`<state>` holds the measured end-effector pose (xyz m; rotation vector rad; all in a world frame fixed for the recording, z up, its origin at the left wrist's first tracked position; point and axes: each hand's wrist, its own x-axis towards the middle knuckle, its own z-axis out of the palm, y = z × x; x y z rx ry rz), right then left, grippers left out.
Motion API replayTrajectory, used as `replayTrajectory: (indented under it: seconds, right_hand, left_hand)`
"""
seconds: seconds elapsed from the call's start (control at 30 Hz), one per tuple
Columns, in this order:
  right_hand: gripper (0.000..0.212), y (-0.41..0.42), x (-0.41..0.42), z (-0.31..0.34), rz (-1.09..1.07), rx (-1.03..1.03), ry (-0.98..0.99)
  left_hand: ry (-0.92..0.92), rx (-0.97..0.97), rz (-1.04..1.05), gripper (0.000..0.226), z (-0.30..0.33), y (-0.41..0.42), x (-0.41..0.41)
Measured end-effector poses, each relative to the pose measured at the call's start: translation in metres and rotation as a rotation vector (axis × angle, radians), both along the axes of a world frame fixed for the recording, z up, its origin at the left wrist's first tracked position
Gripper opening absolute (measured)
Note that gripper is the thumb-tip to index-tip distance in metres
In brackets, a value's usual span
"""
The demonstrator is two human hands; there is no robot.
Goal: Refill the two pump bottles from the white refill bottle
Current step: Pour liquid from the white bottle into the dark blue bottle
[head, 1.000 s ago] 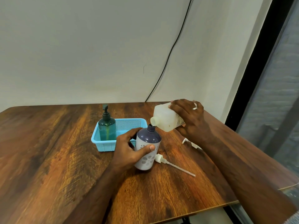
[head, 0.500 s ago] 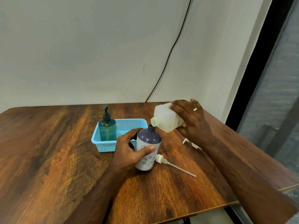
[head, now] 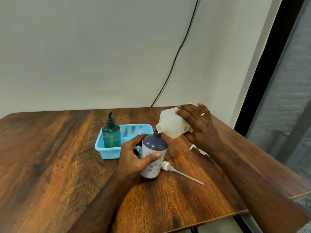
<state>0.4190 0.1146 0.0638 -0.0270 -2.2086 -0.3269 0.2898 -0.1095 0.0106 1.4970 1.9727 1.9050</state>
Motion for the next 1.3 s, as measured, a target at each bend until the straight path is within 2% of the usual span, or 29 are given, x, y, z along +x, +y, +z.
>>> replayTrajectory:
  seconds: [0.23,0.4,0.53,0.73,0.87,1.17,1.3]
  right_hand:
    - [0.068,0.0008,0.0001,-0.0003,-0.006,-0.005,-0.008]
    - [0.061,0.002,0.0014,0.0001,0.004,0.0,-0.016]
    - [0.065,0.002,0.0012,-0.0003,0.008,0.003,-0.004]
    - [0.058,0.0002,0.0018,0.0017,0.018,-0.001,-0.012]
    - [0.064,-0.0006,0.0015,0.0018,0.016,0.006,0.002]
    - [0.06,-0.002,0.0019,0.0022,0.009,-0.002,-0.01]
    - [0.064,-0.0023,0.0026,0.0012,0.008,-0.002,-0.003]
  left_hand:
    - [0.002,0.006,-0.007,0.051,0.0001,0.0008,0.0001]
    - [-0.01,0.005,-0.011,0.052,-0.0006,0.0004,0.0005]
    - [-0.004,0.003,-0.005,0.051,0.0003,0.0,0.0017]
    - [0.005,0.007,0.0,0.052,0.0004,-0.0006,0.0009]
    - [0.005,0.003,0.001,0.051,0.0011,-0.0009,0.0016]
    - [0.014,0.005,0.005,0.051,0.0012,-0.0012,0.0017]
    - [0.018,0.01,0.004,0.05,0.0017,-0.0016,0.0016]
